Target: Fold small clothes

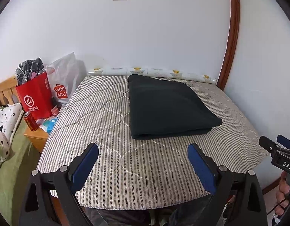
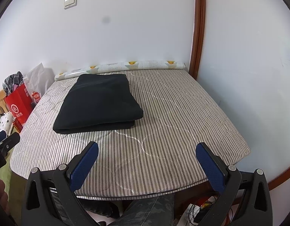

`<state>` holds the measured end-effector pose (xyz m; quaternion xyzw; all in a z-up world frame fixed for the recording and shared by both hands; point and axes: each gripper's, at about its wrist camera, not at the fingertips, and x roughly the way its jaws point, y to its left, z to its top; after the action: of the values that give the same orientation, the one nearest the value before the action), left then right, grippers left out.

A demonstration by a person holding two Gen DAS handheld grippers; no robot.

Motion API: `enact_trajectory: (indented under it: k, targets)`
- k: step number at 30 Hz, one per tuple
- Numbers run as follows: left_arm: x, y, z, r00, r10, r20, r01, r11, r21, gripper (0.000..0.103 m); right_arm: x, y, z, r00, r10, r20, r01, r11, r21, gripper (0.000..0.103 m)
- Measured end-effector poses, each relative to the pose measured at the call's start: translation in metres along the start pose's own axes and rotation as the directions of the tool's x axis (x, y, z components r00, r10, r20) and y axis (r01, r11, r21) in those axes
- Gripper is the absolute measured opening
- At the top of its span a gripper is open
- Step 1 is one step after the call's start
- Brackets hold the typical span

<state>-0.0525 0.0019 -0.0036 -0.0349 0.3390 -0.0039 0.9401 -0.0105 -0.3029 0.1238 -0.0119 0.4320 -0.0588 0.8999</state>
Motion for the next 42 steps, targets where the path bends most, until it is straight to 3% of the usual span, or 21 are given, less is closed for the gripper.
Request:
enact_trajectory:
  k: [42]
  targets:
    - [0.0002,0.0041,-0.0016,1.000,-0.003,-0.010,0.003,1.000,0.006,0.096,-0.0018,-0.0078,0.0018,1.000,0.008,0.011,-0.008,1.000,-0.006,0.102]
